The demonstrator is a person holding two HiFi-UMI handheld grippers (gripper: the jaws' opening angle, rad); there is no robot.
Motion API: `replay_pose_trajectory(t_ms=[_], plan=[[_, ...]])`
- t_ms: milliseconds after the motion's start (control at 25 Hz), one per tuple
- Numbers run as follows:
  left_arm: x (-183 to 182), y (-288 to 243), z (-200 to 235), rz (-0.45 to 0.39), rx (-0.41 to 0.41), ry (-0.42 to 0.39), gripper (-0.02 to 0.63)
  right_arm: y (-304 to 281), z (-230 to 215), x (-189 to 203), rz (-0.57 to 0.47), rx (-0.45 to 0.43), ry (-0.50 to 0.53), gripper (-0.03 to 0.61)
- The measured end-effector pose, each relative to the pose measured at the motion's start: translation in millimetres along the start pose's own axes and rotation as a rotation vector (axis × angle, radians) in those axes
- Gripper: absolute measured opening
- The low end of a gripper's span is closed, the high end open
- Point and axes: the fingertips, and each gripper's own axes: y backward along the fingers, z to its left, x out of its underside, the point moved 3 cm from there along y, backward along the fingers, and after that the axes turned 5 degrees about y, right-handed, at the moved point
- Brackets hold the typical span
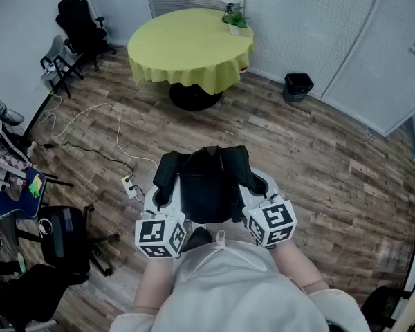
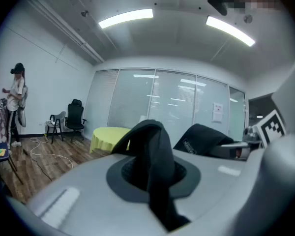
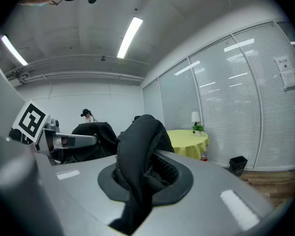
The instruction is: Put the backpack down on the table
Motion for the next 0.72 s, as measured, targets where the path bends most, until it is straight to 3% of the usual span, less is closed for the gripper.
replay_pose_trajectory(t_ms=[720], plan=[[17.6,-5.1,-19.2,0.025,0.017,0.031,0.035,14.9,-19.1,12.9,0.023,0.003,-0.037,0.04]])
